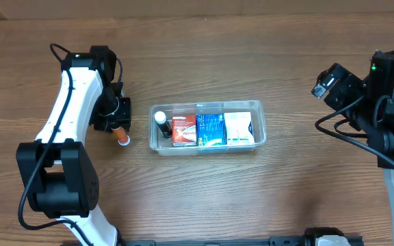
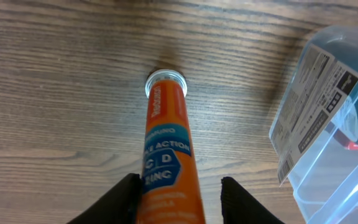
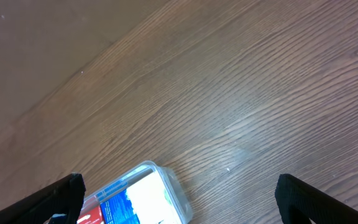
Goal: Pack container
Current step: 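Move the left gripper back and grasp the orange tube, then place the orange tube upright in the container beside the bottle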
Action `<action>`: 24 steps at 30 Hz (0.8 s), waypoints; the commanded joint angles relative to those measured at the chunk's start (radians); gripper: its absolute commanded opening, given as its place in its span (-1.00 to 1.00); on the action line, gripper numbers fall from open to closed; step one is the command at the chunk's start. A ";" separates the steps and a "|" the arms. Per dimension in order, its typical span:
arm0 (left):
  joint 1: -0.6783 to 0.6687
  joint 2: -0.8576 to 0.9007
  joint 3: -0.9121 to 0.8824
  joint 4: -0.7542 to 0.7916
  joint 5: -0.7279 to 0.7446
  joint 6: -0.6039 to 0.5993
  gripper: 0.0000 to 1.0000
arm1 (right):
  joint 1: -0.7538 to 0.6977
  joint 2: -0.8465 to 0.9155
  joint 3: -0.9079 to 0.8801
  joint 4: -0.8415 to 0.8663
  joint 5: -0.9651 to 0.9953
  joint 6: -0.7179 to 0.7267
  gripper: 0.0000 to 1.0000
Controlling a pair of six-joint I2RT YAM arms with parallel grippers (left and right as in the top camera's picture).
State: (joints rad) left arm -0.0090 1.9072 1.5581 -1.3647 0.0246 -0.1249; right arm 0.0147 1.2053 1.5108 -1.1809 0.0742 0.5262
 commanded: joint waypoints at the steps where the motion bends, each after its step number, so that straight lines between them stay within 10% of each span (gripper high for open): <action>1: 0.004 0.002 -0.003 0.003 -0.013 -0.004 -0.29 | -0.001 -0.003 0.015 0.004 -0.001 -0.003 1.00; 24: -0.187 -0.332 0.408 -0.248 0.101 -0.019 -0.70 | -0.001 -0.003 0.015 0.004 -0.001 -0.003 1.00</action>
State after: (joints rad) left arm -0.1284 1.5867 1.9579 -1.5974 0.0765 -0.1291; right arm 0.0147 1.2053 1.5108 -1.1812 0.0746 0.5259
